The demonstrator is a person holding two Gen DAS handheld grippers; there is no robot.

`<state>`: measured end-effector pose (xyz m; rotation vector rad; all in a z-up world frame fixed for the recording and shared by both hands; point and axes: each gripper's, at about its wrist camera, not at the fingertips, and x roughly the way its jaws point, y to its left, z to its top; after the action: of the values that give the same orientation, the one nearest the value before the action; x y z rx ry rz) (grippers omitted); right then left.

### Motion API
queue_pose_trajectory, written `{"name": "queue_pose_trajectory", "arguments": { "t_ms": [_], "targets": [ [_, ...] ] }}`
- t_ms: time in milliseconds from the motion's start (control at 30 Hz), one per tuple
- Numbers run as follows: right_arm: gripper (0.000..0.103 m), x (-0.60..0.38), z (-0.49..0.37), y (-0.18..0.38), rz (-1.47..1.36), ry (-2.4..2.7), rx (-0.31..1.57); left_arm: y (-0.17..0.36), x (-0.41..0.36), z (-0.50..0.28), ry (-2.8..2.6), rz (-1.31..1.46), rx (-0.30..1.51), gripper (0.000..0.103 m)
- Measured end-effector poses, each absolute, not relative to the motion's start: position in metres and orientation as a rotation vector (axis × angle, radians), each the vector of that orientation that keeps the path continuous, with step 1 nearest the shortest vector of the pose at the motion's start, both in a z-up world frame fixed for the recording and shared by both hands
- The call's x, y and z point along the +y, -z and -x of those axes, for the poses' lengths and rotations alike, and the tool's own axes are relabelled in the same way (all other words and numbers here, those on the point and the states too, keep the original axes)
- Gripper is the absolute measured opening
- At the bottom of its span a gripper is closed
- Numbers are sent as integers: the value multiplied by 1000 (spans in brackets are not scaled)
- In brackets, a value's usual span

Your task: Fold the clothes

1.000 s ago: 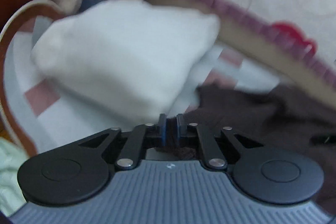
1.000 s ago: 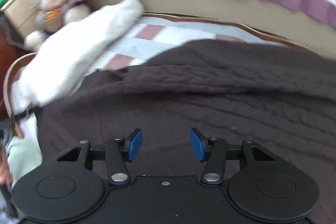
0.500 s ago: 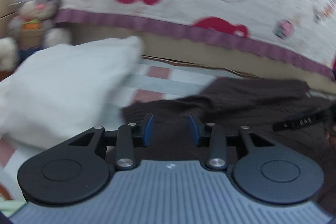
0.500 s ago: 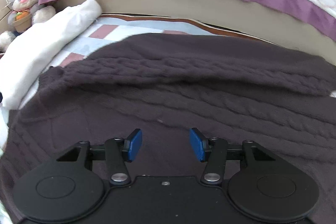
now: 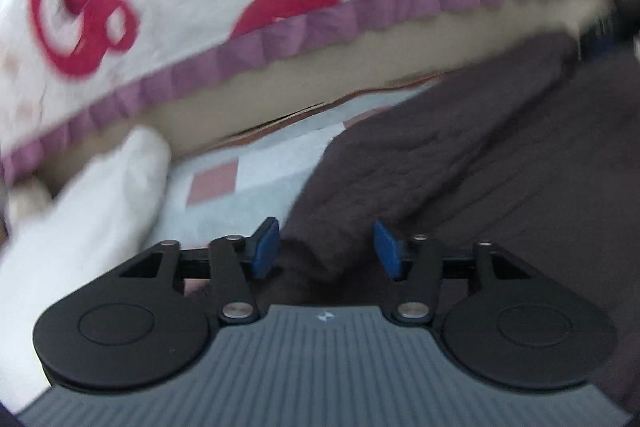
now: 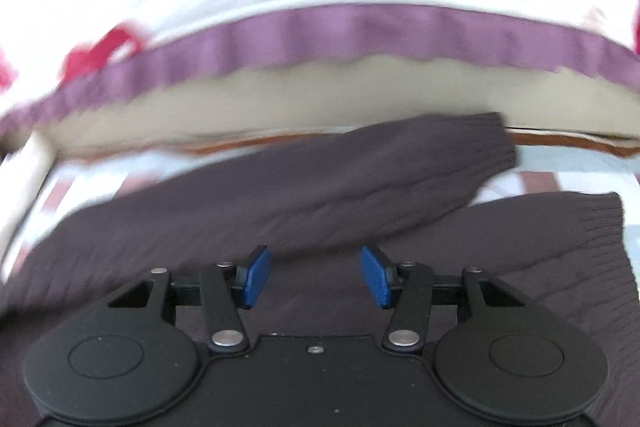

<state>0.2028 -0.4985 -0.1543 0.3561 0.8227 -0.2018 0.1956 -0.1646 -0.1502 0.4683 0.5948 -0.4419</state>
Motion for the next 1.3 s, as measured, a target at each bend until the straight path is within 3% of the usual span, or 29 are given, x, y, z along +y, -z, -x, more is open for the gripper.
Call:
{"name": "queue_pose_trajectory", "arguments": {
  "t_ms": [233,433,500,533,667,700,800,900,1000,1167,1267,1300],
  "targets": [
    [60,-564,-225,182,-724,297,822,159,-183,-225,518,-607,638,55],
    [73,-536,-240,187,-637,356,787,173,-200,-234,502,-615,660,63],
    [51,-524,-247,190,-556,352,771,172,-200,-233,510,-627,662,63],
    [15,-521,-249,192,-537,353,764,171,-200,-232,515,-633,664,63],
    [15,-502,-224,164,-502,320,550,166,-192,-220,535,-649,664,69],
    [15,-493,-214,151,-451,299,506,166,-190,-217,538,-656,660,67],
    [15,-469,-183,114,-310,235,384,174,-191,-209,531,-743,632,36],
    [15,-453,-150,78,-257,188,312,173,-189,-205,524,-749,612,24],
    [15,-459,-115,53,-449,104,343,151,-166,-209,493,-538,612,16],
    [15,-479,-70,53,-907,-57,522,121,-98,-228,562,-9,666,15],
    [16,-486,-65,70,-873,-5,633,116,-78,-231,666,83,722,17],
    [16,-493,-64,78,-913,11,671,111,-83,-220,673,-13,699,17]
  ]
}}
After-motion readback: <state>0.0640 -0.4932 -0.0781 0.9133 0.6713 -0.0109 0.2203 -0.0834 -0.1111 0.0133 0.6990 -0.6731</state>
